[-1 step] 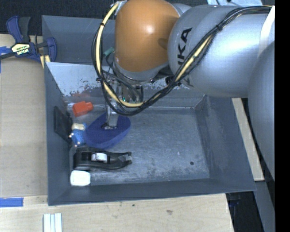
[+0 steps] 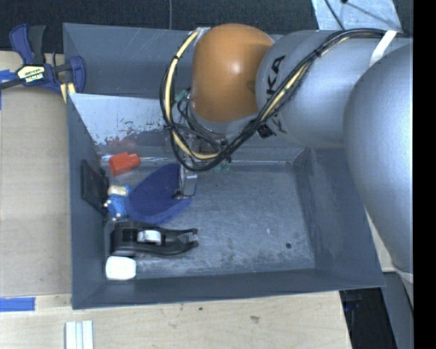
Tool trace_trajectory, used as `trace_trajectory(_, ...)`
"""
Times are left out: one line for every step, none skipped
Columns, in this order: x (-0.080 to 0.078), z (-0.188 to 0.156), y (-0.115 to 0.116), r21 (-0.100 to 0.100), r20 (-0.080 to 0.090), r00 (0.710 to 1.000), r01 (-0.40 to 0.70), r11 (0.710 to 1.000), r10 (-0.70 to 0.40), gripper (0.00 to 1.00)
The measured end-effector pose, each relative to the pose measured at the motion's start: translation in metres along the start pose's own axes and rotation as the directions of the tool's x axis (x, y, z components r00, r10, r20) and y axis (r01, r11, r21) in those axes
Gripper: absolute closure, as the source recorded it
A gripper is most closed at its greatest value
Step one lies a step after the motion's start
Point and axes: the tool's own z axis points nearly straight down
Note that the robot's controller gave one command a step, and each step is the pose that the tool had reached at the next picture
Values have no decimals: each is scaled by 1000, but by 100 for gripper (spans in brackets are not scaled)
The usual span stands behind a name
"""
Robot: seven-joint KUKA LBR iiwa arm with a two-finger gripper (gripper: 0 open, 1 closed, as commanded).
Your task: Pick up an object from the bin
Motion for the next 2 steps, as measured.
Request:
trace_trajectory(9,77,-14,-3,5,948,318,948,-318,0)
trace_trajectory(6,72,-13,-3,13,949,315,949,-315,100)
